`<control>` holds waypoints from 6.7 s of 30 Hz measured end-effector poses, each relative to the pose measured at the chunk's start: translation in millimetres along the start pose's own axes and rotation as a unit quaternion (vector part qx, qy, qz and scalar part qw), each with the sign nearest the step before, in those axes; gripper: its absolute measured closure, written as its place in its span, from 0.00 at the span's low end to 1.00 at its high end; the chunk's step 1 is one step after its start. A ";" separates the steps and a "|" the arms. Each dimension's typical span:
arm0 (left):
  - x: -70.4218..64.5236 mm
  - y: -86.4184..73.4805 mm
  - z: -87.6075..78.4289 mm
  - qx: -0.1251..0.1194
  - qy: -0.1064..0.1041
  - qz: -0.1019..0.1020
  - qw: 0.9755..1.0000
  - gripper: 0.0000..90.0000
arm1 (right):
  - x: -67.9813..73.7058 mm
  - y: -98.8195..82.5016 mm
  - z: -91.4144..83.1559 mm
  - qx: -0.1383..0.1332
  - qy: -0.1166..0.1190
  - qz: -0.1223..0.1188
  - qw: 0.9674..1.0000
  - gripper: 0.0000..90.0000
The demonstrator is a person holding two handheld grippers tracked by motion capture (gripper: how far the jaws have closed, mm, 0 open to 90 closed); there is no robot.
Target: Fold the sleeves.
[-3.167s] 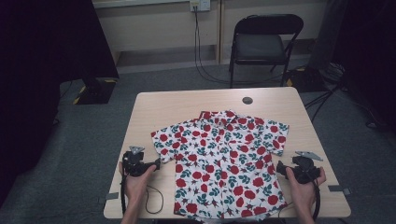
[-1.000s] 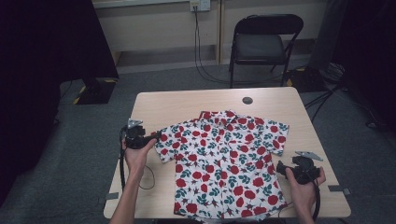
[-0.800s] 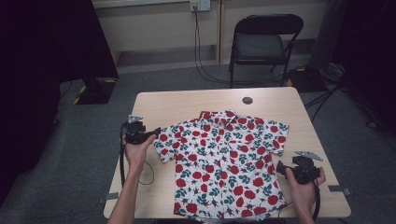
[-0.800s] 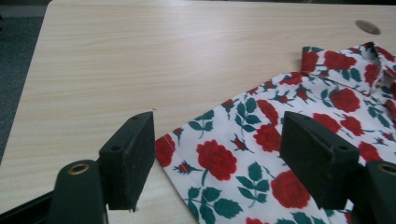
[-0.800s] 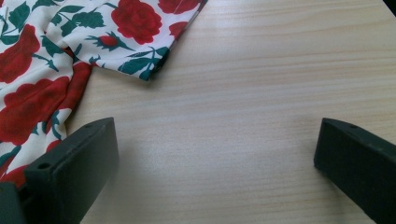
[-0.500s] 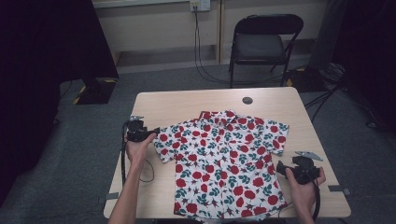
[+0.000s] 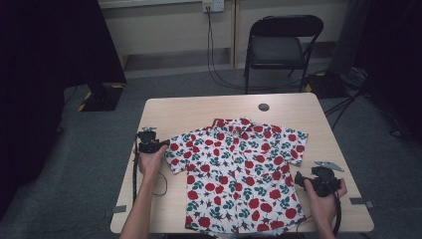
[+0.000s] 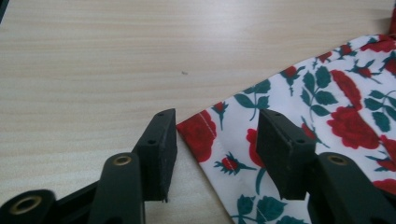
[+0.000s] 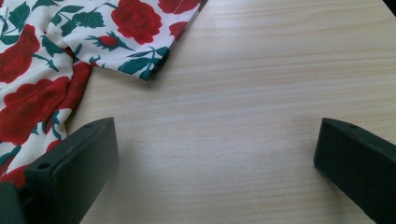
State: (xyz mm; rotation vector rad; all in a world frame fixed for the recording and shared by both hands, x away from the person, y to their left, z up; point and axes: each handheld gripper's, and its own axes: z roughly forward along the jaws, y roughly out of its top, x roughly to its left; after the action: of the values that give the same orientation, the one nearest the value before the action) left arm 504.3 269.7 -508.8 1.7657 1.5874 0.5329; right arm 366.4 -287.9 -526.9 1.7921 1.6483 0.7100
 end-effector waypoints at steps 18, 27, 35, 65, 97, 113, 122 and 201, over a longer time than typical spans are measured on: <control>-6.1 -1.0 6.2 -0.001 0.016 0.009 1.000 0.95 | 0.0 0.0 0.0 0.000 0.000 0.000 1.000 0.00; -8.0 -0.5 5.1 0.000 0.012 0.004 1.000 0.98 | 0.0 0.0 0.0 0.000 0.000 0.000 1.000 0.00; -12.0 1.0 0.5 -0.008 0.004 0.001 1.000 0.98 | 0.0 0.0 0.0 0.000 0.000 0.000 1.000 0.00; -38.4 15.1 -31.8 -0.039 -0.045 0.010 0.998 0.98 | 0.0 0.0 0.0 0.000 0.000 0.000 1.000 0.00; -102.5 26.8 -40.3 -0.052 -0.087 0.057 0.993 0.98 | 0.0 0.0 0.0 0.000 0.000 0.000 1.000 0.00; -129.0 23.1 -27.6 -0.038 -0.106 0.073 0.991 0.98 | 0.0 0.0 0.0 0.000 0.000 0.000 1.000 0.00; -140.6 20.3 -17.7 -0.029 -0.111 0.083 0.990 0.97 | 0.0 0.0 0.0 0.000 0.000 0.000 1.000 0.00; -145.0 6.8 -2.1 -0.008 -0.128 0.057 0.990 0.22 | 0.0 0.0 0.0 0.000 0.000 0.000 1.000 0.00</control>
State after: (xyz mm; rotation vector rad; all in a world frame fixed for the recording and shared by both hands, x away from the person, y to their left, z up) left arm 483.3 128.7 -481.5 1.8392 1.3096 0.3547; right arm 366.4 -287.9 -526.8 1.7923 1.6483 0.7098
